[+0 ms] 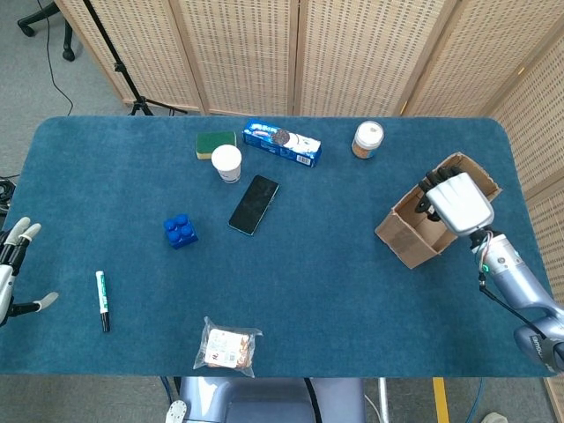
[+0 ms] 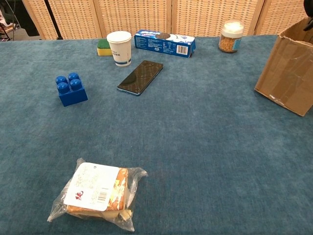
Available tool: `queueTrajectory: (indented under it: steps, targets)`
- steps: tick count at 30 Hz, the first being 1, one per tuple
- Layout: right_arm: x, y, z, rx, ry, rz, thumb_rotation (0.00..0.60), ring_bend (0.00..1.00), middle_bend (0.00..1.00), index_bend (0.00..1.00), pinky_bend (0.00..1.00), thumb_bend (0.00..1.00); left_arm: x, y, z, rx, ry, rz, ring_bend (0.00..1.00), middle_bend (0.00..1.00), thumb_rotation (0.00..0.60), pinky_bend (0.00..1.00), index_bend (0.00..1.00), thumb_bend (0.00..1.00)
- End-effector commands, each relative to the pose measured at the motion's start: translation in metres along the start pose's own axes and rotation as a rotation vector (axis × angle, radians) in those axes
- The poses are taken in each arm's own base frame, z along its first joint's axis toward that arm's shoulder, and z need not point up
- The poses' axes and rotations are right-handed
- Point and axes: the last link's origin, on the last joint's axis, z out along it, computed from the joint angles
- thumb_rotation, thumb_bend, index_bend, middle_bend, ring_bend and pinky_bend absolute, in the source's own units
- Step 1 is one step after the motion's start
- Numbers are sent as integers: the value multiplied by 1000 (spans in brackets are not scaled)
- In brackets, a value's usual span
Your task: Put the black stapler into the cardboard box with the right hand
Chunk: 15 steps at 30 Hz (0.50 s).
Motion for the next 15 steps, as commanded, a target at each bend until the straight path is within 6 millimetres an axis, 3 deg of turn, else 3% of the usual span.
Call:
queueTrajectory:
  steps: [1, 7, 11, 13, 15]
  targets:
    - [-3, -2, 7, -23, -48, 13, 600, 397, 559, 687, 445, 672, 1, -1, 0, 5, 2, -2, 0, 0, 600, 0, 0, 0]
    - [-6, -3, 6, -40, -121, 9, 600, 329, 415, 615, 445, 634, 2, -4, 0, 12, -1, -9, 0, 0, 600, 0, 0, 0]
    - [-7, -3, 3, -61, -199, 22, 600, 85, 131, 281, 444, 511, 2, -4, 0, 10, -2, -9, 0, 0, 600, 0, 0, 0]
    - [-2, -3, 3, -75, -200, 25, 600, 9, 27, 148, 427, 414, 2, -4, -1, 8, -2, -11, 0, 0, 600, 0, 0, 0]
    - [2, -4, 2, -85, -194, 34, 600, 0, 0, 86, 403, 354, 2, -4, -1, 9, -2, -10, 0, 0, 600, 0, 0, 0]
